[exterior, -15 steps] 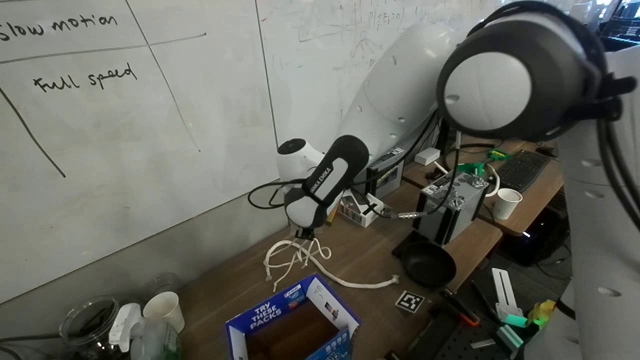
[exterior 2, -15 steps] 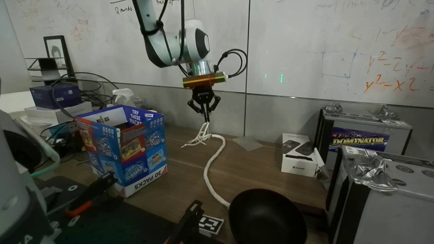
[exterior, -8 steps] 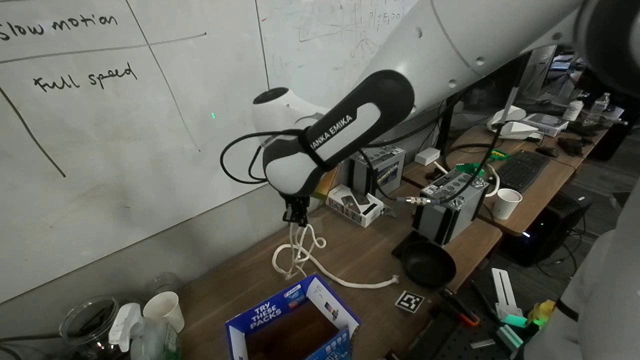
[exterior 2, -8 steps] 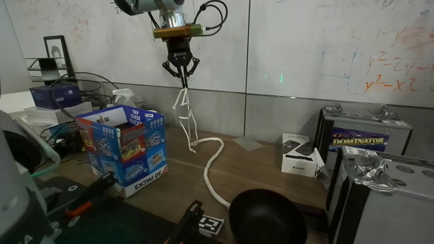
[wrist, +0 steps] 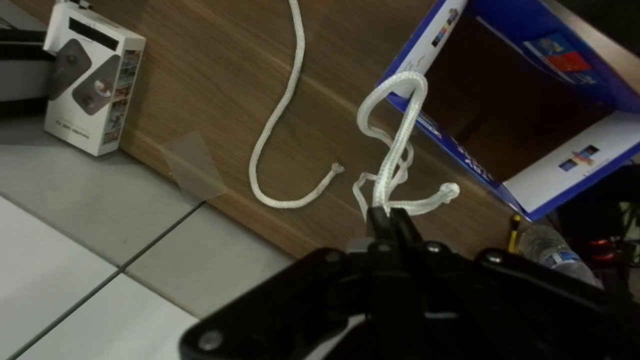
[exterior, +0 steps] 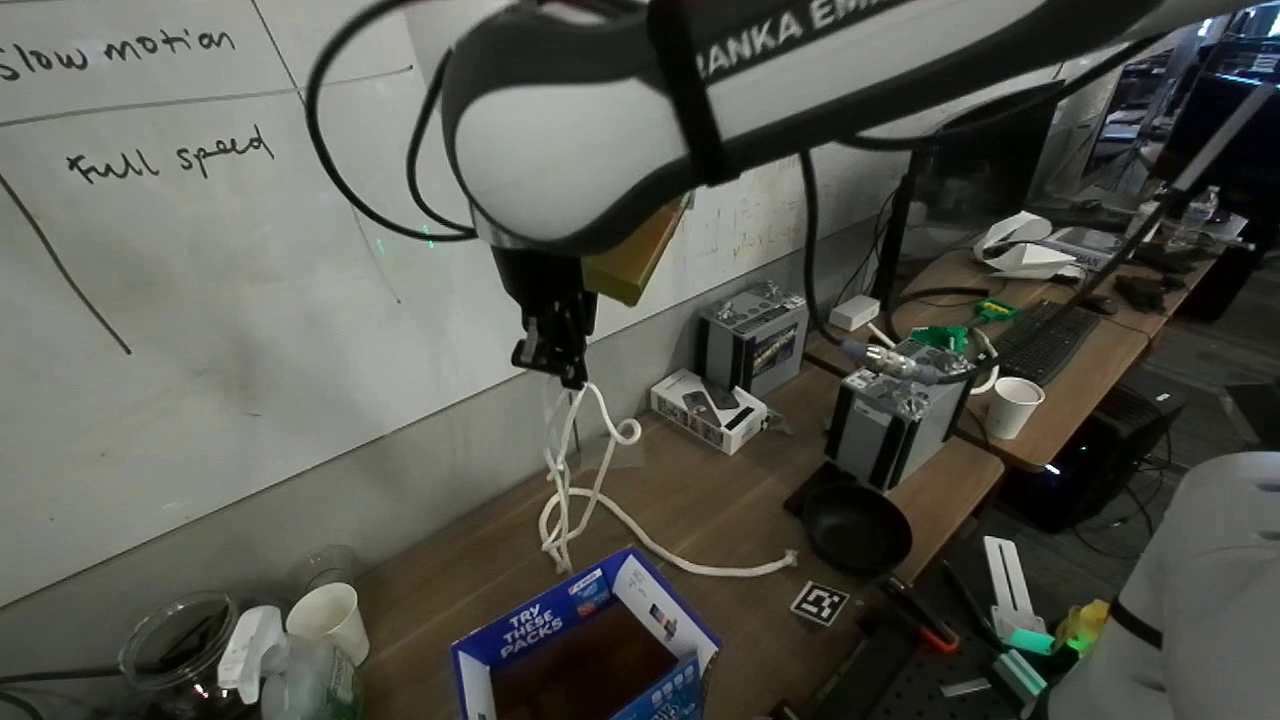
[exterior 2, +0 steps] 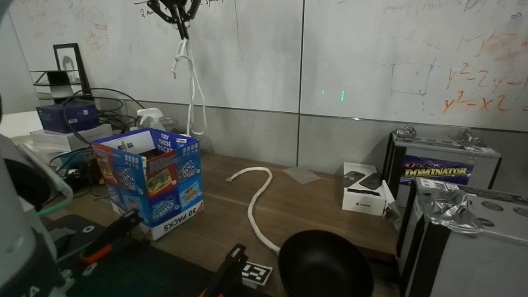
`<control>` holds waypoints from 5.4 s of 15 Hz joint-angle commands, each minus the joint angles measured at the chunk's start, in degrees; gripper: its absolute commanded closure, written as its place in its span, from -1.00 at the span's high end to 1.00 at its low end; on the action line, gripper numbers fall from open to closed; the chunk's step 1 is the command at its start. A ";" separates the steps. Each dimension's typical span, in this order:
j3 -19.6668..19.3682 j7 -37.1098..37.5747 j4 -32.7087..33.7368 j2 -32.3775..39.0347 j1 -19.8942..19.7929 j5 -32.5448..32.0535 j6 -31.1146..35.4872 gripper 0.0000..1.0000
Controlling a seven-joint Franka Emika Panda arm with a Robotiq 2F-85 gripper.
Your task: Pick the white ropes and put them in the carton box
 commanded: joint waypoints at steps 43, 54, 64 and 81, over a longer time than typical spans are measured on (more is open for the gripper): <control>1.06 -20.73 1.14 5.22 2.69 20.67 -12.44 -0.96; -0.21 -34.52 3.14 9.46 1.92 20.18 -11.96 -0.98; -0.71 -40.22 5.43 12.12 -0.19 18.07 -12.31 0.47; -7.21 -19.07 -2.31 22.41 -7.78 6.92 30.87 1.00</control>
